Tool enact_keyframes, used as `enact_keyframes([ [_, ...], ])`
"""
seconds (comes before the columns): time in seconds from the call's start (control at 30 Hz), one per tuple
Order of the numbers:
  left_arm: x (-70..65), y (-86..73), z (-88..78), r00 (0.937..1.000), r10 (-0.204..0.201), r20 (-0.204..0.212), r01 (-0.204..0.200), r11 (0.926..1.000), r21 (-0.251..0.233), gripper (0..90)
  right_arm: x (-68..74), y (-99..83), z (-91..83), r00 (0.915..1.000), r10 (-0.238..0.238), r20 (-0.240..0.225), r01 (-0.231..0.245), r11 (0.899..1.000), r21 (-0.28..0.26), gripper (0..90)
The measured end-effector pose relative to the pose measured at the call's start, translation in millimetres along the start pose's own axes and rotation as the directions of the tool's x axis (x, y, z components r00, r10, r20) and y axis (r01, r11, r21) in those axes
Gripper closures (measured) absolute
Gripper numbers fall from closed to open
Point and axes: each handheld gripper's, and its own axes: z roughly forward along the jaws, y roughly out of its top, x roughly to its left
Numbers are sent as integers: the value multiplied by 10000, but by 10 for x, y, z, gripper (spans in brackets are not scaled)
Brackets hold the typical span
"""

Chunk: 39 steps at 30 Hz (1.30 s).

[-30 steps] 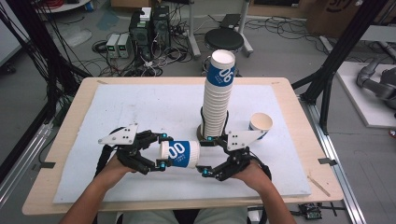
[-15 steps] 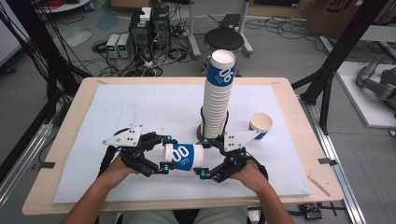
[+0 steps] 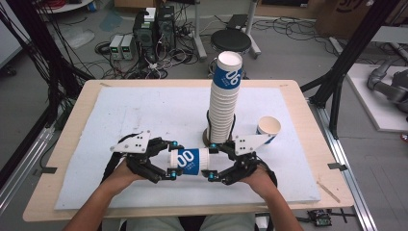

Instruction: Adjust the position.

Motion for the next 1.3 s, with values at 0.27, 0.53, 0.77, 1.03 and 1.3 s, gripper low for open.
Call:
enact_keyframes([
  [0.27, 7, 36, -37, 9956, -566, -746, 595, 9975, 382, 151, -5, 85, -35, 9998, -121, 134, 113, 9980, 628, 291],
  [0.53, 12, 147, -158, 9929, -331, -1145, 464, 9923, 1153, 151, -25, 239, -70, 9978, -524, 417, 432, 9794, 1971, 291],
  [0.77, 6, 217, -158, 9929, -200, -1174, 400, 9846, 1703, 152, -29, 455, -29, 9939, -1032, 381, 870, 9494, 3016, 290],
  [1.03, 31, 277, -123, 9933, -100, -1155, 377, 9700, 2401, 152, -21, 672, 77, 9855, -1659, 342, 1349, 8907, 4341, 290],
  [1.3, 40, 265, -34, 9953, -7, -973, 307, 9511, 3074, 155, 0, 788, 181, 9830, -1826, 185, 1494, 8546, 4973, 290],
])
